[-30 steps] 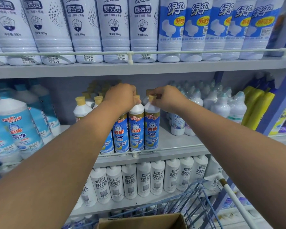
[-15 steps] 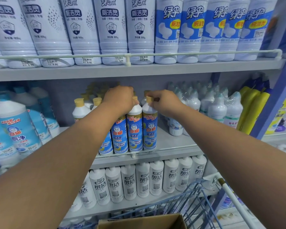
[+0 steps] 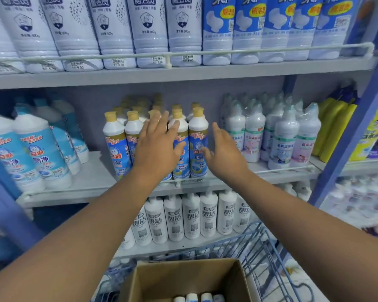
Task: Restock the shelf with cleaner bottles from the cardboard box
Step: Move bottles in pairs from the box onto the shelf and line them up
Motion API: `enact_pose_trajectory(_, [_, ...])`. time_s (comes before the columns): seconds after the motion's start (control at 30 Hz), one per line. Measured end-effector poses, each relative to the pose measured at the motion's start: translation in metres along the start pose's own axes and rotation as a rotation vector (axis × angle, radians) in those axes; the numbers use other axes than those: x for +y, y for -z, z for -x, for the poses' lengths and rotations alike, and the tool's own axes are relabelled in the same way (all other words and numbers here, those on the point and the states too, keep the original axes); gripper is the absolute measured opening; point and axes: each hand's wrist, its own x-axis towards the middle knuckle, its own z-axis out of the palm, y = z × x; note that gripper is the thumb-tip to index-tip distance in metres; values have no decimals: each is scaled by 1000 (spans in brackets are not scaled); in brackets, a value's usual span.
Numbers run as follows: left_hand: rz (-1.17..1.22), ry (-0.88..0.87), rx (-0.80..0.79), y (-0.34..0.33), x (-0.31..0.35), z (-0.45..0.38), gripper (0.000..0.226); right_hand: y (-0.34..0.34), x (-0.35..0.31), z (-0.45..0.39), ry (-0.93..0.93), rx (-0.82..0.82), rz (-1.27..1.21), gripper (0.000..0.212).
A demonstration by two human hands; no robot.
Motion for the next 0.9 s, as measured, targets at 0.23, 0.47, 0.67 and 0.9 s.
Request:
enact_pose_trajectory(0.23, [65,104,-169,-45,8,117,56,-57,45,122,-30,-72,198,74])
enact_pose_trajectory(0.47, [122,321,-461,-92,28,231,62,-112,80,206,-134,-451,227,75])
enact_pose_trajectory(0.67, [40,389,-703,-128,31,311,73,-151,88,264,-166,-654,245,75])
enact_pose_trajectory(0.9, [123,456,-914,-169,24,367,68,-207,96,317,-362,-833,255,73])
